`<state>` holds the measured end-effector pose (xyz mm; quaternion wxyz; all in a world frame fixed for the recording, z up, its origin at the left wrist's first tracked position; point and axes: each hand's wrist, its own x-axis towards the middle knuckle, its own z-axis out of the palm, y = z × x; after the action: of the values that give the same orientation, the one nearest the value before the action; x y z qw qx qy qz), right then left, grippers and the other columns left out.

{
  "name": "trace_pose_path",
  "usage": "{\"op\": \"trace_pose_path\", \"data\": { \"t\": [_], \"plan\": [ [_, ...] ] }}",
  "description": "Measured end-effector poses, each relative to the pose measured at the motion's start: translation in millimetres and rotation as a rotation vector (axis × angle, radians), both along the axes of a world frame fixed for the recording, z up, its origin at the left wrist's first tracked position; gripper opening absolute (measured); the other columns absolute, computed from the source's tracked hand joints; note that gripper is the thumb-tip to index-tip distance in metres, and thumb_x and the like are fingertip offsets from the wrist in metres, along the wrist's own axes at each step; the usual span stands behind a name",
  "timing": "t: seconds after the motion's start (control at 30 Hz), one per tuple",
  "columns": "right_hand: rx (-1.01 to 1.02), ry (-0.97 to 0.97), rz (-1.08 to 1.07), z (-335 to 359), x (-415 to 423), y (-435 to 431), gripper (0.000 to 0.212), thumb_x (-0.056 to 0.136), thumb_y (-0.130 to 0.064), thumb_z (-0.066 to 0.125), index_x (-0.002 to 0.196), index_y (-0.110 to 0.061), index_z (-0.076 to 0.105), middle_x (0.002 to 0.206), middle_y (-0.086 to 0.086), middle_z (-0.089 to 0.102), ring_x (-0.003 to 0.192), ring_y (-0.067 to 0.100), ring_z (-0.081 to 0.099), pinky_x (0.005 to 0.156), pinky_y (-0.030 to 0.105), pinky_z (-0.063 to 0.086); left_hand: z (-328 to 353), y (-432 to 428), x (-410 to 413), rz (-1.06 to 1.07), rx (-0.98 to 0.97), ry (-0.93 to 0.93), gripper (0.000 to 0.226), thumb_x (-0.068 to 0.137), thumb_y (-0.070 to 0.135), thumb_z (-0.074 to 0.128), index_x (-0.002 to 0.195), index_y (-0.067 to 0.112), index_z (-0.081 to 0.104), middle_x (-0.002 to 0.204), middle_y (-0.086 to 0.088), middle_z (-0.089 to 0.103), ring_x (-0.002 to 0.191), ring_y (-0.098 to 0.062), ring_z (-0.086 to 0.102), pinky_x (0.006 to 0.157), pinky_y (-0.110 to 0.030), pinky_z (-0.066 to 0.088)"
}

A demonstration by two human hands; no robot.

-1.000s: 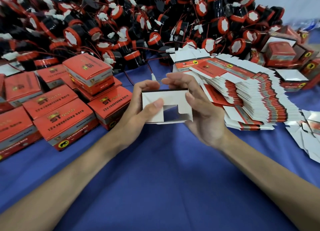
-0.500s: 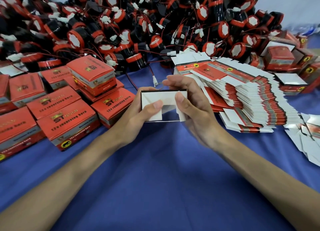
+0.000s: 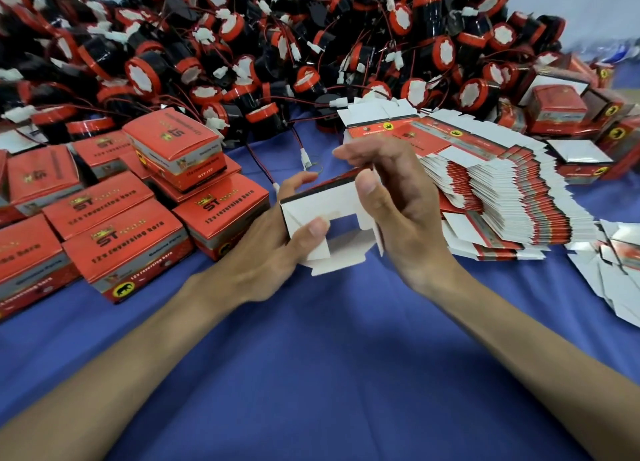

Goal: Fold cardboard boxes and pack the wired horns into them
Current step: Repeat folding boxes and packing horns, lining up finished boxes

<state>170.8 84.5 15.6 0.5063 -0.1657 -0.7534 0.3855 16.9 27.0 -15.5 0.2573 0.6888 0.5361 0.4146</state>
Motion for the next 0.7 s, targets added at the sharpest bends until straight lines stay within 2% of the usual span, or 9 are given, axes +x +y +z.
{"op": "trace_pose_path", "data": {
  "t": [0.07,0.1,0.23,0.33,0.37,0.43,0.5,0.57,0.7],
  "plan": [
    [-0.054,0.009,-0.020,-2.2,-3.6,-1.5,0.022,0.091,-0.029,0.044,0.108,-0.017,0.052,0.108,-0.003,0.056,0.101,0.006,0.052,0.091,0.020,0.041,0.4,-0.6,0.1,-0.002,-0.027,-0.153,0.079,0.080,0.073,0.043,0.141,0.024,0.029,0.113,0.033,0.056,0.104,-0.002,0.056,0.091,-0.025,0.046],
    [-0.080,0.013,-0.038,-4.0,-5.9,-2.9,0.022,0.091,-0.032,0.043,0.108,-0.021,0.051,0.110,-0.002,0.056,0.102,0.008,0.052,0.092,0.022,0.041,-0.7,-0.9,0.5,0.002,-0.036,-0.233,0.075,0.080,0.065,0.048,0.139,0.024,0.028,0.107,0.033,0.059,0.102,0.000,0.058,0.086,-0.021,0.048],
    [-0.191,-0.046,-0.119,-17.3,-14.9,-11.7,0.036,0.089,-0.056,0.034,0.117,-0.036,0.043,0.125,-0.007,0.047,0.120,0.012,0.043,0.103,0.023,0.032,1.6,0.8,4.1,0.090,-0.009,-0.475,0.045,0.082,0.044,0.057,0.121,0.025,0.042,0.103,0.009,0.065,0.088,-0.004,0.062,0.073,-0.017,0.049],
    [-0.319,-0.091,0.075,-21.5,-13.4,-7.5,0.069,0.074,-0.087,0.030,0.132,-0.051,0.030,0.150,-0.018,0.030,0.142,0.001,0.018,0.118,0.032,0.018,3.8,2.1,7.2,0.191,0.039,-0.540,0.026,0.084,0.033,0.051,0.109,0.025,0.047,0.098,0.003,0.059,0.088,-0.009,0.057,0.078,-0.025,0.049],
    [-0.349,-0.075,0.165,-21.5,-10.1,-5.6,0.070,0.073,-0.087,0.030,0.134,-0.053,0.026,0.154,-0.021,0.024,0.144,0.000,0.012,0.120,0.036,0.016,4.5,2.9,7.1,0.204,0.038,-0.578,0.024,0.084,0.032,0.049,0.107,0.025,0.047,0.098,0.002,0.058,0.091,-0.012,0.056,0.082,-0.032,0.049],
    [-0.339,-0.084,0.218,-19.4,-2.2,-0.5,0.075,0.082,-0.078,0.035,0.143,-0.037,0.023,0.159,-0.009,0.019,0.147,0.008,0.010,0.118,0.029,0.021,6.0,3.8,6.1,0.193,-0.006,-0.674,0.031,0.085,0.033,0.048,0.112,0.018,0.049,0.108,-0.017,0.058,0.097,-0.029,0.054,0.088,-0.052,0.048],
    [-0.324,-0.138,0.173,-19.3,2.6,3.2,0.081,0.085,-0.069,0.043,0.147,-0.019,0.025,0.158,0.007,0.024,0.147,0.022,0.016,0.115,0.029,0.029,7.2,4.8,3.9,0.164,-0.046,-0.724,0.054,0.086,0.036,0.046,0.125,-0.001,0.045,0.121,-0.037,0.050,0.097,-0.037,0.053,0.081,-0.052,0.051],
    [-0.300,-0.167,0.232,-21.1,1.8,7.4,0.058,0.089,-0.050,0.049,0.143,-0.038,0.031,0.156,-0.010,0.026,0.147,0.011,0.013,0.119,0.040,0.019,6.2,6.7,3.0,0.136,-0.044,-0.752,0.067,0.087,0.038,0.044,0.130,-0.012,0.037,0.120,-0.043,0.046,0.092,-0.036,0.052,0.070,-0.039,0.053],
    [-0.303,-0.120,0.249,-18.0,-1.6,8.3,0.049,0.087,-0.042,0.053,0.132,-0.057,0.038,0.150,-0.019,0.032,0.144,0.002,0.017,0.103,0.015,0.032,5.9,7.6,2.1,0.129,-0.041,-0.764,0.065,0.087,0.038,0.043,0.129,-0.012,0.036,0.113,-0.042,0.048,0.090,-0.034,0.052,0.070,-0.036,0.051]
  ]
}}
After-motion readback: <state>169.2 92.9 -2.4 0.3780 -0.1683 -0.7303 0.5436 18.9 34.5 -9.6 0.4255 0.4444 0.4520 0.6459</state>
